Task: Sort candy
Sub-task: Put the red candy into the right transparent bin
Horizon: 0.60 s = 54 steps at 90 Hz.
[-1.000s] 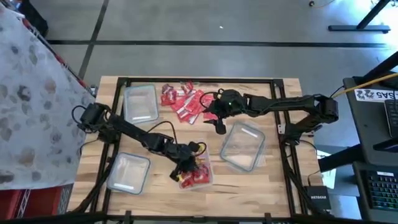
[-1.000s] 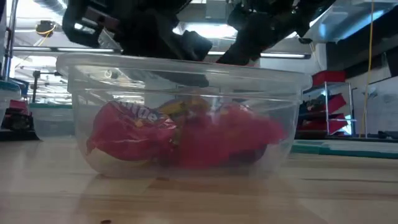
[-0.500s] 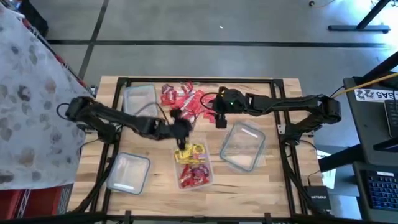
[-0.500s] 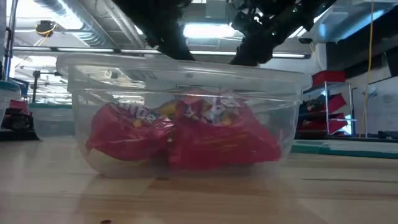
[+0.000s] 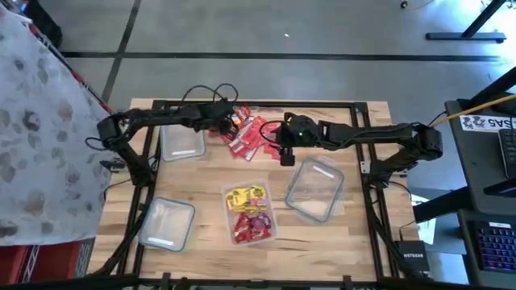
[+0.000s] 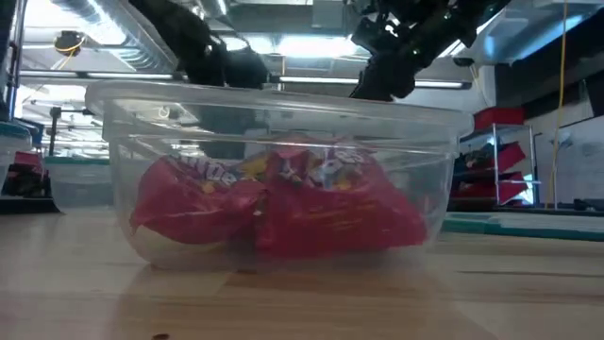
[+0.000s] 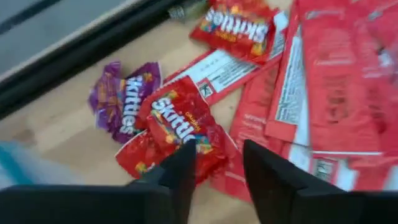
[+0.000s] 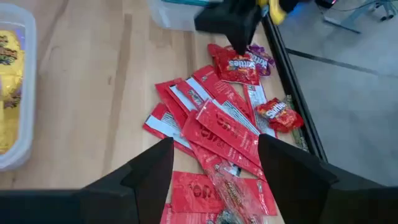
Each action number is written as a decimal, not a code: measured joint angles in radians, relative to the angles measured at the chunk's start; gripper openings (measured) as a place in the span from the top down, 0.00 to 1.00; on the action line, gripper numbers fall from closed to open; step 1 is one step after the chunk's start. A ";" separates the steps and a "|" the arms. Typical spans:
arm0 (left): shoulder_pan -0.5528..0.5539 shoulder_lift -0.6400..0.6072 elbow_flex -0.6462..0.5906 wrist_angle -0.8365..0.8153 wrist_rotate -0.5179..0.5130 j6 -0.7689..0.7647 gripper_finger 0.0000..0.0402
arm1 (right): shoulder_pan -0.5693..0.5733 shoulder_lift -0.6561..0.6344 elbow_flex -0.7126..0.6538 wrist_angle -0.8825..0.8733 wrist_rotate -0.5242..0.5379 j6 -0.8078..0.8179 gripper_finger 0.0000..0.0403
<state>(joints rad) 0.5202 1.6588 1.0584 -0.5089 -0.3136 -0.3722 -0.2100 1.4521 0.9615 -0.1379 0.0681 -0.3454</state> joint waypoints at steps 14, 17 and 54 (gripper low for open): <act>0.023 0.056 0.000 0.004 0.000 0.019 0.63 | 0.000 0.000 0.000 -0.001 -0.008 0.000 0.45; 0.025 0.067 0.000 -0.001 0.000 0.023 0.62 | 0.000 0.000 0.000 0.001 -0.008 0.000 0.45; 0.023 0.164 0.002 0.031 -0.011 0.054 0.55 | 0.000 0.001 0.000 -0.002 -0.009 -0.001 0.45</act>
<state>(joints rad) 0.5433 1.8227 1.0607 -0.4777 -0.3250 -0.3186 -0.2100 1.4532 0.9615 -0.1401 0.0594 -0.3462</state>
